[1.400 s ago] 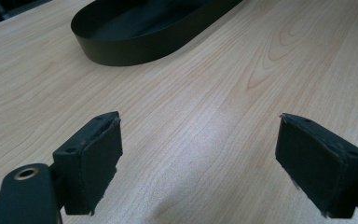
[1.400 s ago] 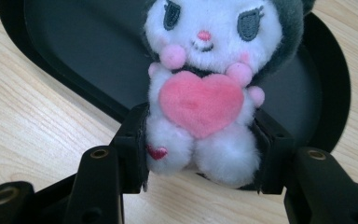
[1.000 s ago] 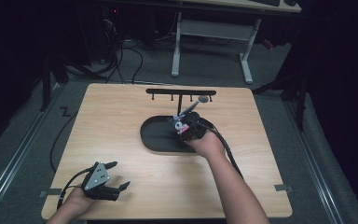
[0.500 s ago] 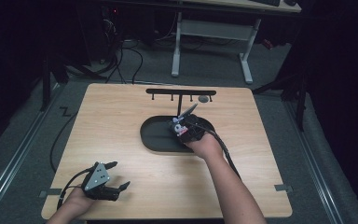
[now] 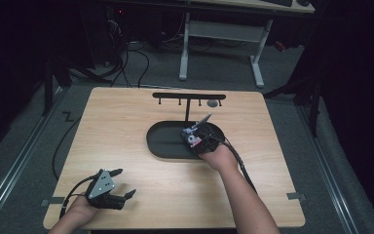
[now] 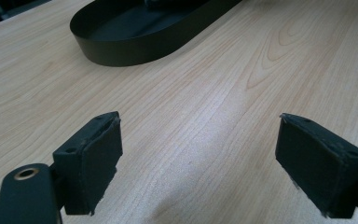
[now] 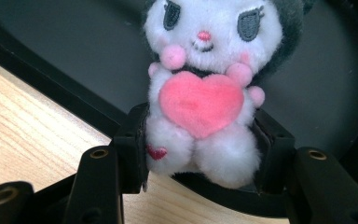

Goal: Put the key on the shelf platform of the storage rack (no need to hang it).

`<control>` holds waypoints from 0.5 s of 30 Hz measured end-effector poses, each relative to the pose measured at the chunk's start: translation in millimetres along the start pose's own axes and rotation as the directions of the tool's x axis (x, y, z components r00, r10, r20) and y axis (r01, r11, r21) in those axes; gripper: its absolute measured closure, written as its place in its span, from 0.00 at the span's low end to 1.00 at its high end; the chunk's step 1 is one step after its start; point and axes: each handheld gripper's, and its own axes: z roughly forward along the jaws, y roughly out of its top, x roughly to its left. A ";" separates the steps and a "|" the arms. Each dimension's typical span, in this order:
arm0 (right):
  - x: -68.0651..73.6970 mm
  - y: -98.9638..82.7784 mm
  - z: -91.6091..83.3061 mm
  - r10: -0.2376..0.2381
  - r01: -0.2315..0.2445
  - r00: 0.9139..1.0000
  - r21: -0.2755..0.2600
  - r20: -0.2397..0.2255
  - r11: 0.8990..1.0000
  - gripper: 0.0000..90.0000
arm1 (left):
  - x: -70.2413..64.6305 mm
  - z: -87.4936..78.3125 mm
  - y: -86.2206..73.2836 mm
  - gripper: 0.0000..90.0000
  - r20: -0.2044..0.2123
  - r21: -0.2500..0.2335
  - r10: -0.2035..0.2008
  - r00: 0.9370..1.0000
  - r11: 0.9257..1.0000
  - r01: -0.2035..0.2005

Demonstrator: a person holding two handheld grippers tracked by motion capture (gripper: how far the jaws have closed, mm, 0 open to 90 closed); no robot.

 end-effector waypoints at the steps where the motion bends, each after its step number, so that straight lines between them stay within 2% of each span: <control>1: -0.8 -0.9 1.3 0.005 -0.005 1.000 -0.002 -0.001 1.000 0.53 | -0.1 0.0 0.0 0.17 0.000 0.000 0.001 1.000 1.000 -0.001; 11: -1.9 0.2 5.5 0.019 -0.019 1.000 -0.004 -0.004 1.000 0.51 | 0.1 0.0 0.0 0.17 0.001 0.000 0.001 1.000 1.000 -0.001; 15: -1.4 0.4 6.5 0.026 -0.027 1.000 -0.010 -0.008 1.000 0.47 | 0.0 0.0 0.0 0.17 0.001 0.000 0.001 1.000 1.000 -0.001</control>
